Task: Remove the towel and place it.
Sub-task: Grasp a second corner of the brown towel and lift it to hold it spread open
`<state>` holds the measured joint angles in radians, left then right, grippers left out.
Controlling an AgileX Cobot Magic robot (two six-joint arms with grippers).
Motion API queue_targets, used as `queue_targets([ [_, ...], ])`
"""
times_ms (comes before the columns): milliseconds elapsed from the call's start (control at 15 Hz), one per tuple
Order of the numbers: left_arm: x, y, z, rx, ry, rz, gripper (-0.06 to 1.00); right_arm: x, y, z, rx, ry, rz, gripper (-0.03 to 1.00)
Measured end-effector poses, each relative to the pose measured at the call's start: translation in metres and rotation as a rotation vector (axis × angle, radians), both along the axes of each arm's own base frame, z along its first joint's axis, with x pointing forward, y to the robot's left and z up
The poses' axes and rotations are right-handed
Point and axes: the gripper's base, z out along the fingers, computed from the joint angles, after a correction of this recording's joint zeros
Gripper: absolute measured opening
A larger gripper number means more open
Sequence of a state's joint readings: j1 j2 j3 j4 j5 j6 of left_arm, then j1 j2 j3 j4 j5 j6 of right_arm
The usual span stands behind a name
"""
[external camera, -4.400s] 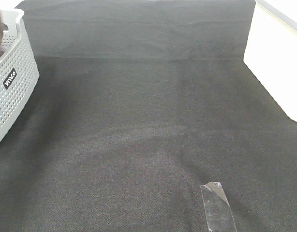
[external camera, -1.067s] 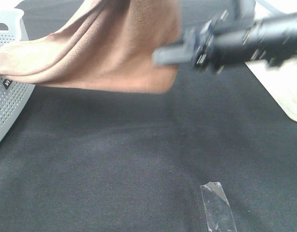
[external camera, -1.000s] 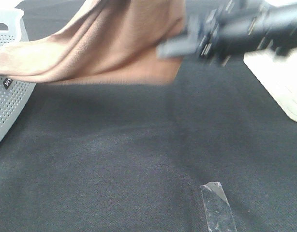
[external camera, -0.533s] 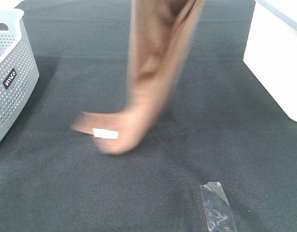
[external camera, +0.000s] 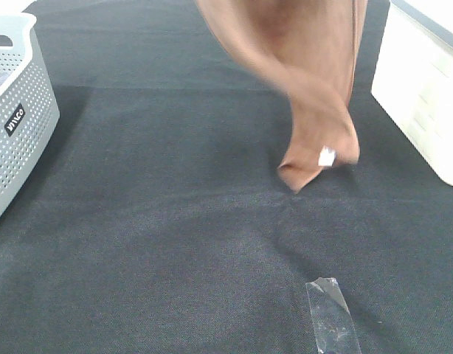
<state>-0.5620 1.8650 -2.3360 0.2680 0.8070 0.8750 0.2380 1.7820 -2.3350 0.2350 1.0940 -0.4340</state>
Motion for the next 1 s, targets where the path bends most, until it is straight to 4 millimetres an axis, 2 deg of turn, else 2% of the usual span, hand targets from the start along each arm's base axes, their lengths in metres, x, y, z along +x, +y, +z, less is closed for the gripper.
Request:
queue_targets([
  [267, 0.023, 0.014, 0.019, -0.109, -0.297, -0.007, 0.0, 0.023, 0.002, 0.018, 0.066, -0.294, -0.038, 0.0],
  [333, 0.034, 0.017, 0.019, -0.131, -0.368, -0.006, 0.0, 0.029, 0.003, 0.024, 0.092, -0.386, -0.043, 0.0],
  [467, 0.05, 0.021, 0.012, -0.144, -0.426, -0.002, 0.0, 0.035, 0.008, 0.024, 0.114, -0.44, -0.002, 0.0],
  [667, 0.072, 0.03, -0.002, -0.159, -0.446, 0.021, 0.0, 0.047, 0.02, 0.009, 0.108, -0.427, 0.099, 0.0],
  [867, 0.086, 0.035, -0.016, -0.147, -0.421, 0.04, 0.0, 0.059, 0.027, -0.019, -0.008, -0.328, 0.194, 0.0],
  [1000, 0.093, 0.036, -0.025, -0.138, -0.404, 0.048, 0.0, 0.06, 0.026, -0.029, -0.099, -0.272, 0.215, 0.0],
])
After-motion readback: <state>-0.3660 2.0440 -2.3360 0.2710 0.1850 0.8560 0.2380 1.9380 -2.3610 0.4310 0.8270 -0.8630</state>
